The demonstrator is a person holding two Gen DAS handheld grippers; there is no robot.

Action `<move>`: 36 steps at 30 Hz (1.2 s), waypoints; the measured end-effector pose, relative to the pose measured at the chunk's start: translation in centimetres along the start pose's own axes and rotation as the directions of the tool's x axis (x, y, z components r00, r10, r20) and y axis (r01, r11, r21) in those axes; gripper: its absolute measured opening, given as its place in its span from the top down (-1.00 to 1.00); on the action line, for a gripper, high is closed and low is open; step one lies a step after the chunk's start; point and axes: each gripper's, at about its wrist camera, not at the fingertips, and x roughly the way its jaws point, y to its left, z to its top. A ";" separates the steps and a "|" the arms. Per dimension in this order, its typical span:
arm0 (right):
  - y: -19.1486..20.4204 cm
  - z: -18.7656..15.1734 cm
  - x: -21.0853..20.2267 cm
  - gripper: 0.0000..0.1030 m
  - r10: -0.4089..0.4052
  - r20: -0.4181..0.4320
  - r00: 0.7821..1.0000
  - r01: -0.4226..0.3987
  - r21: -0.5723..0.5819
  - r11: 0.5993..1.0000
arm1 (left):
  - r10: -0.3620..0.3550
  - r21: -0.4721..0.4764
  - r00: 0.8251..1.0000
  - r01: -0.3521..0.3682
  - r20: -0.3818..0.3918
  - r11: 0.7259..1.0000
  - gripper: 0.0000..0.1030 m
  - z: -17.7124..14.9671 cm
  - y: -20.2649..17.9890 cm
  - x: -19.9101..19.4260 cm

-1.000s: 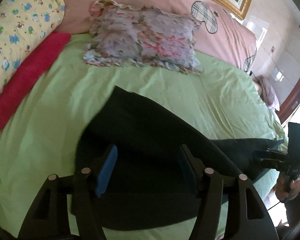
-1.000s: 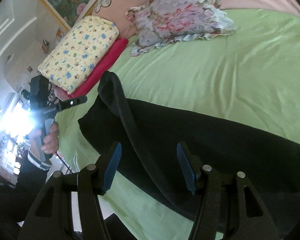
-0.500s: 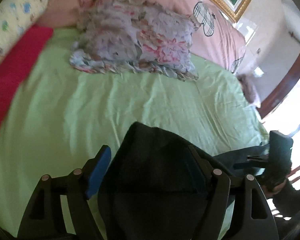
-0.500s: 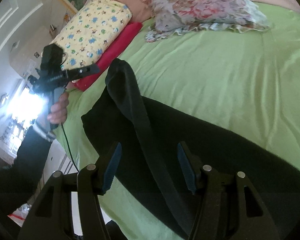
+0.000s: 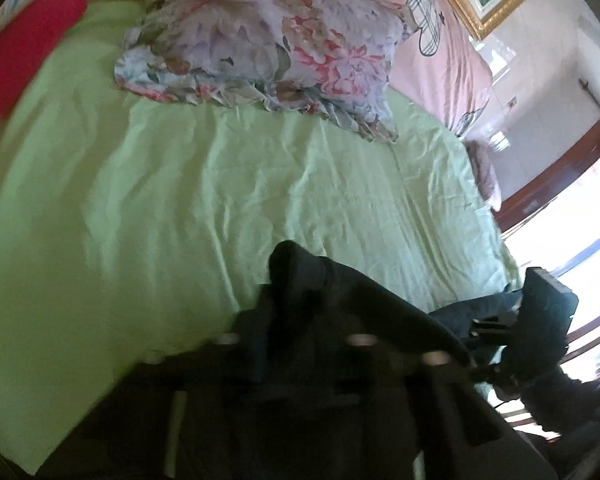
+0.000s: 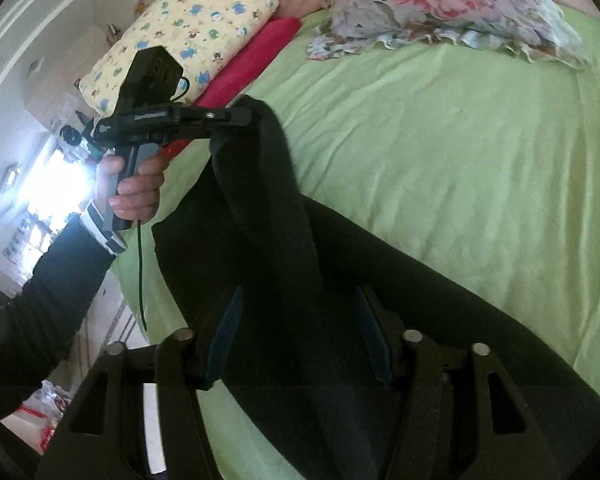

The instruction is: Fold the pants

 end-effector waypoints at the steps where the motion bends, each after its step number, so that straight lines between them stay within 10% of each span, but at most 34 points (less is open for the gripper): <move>1: 0.2 0.0 0.2 0.42 -0.006 -0.006 1.000 0.006 -0.009 1.000 | 0.011 0.011 1.000 -0.011 0.007 1.000 0.78 -0.1 -0.3 -0.3; 7: 1.5 -0.5 -0.5 0.86 -0.053 0.034 0.998 0.055 -0.061 0.997 | 0.080 0.083 0.994 -0.087 0.080 0.993 0.87 -2.3 -3.2 -3.4; 20: 6.7 -4.3 -1.1 0.87 -0.105 0.070 0.992 0.119 -0.252 0.960 | 0.126 0.033 0.955 -0.140 0.267 0.990 0.87 -10.8 -5.0 -9.7; 36: 7.9 -7.1 1.1 0.81 -0.204 0.025 0.979 0.201 -0.306 0.931 | 0.197 -0.147 0.936 -0.159 0.293 0.976 0.77 -17.5 -2.6 -9.3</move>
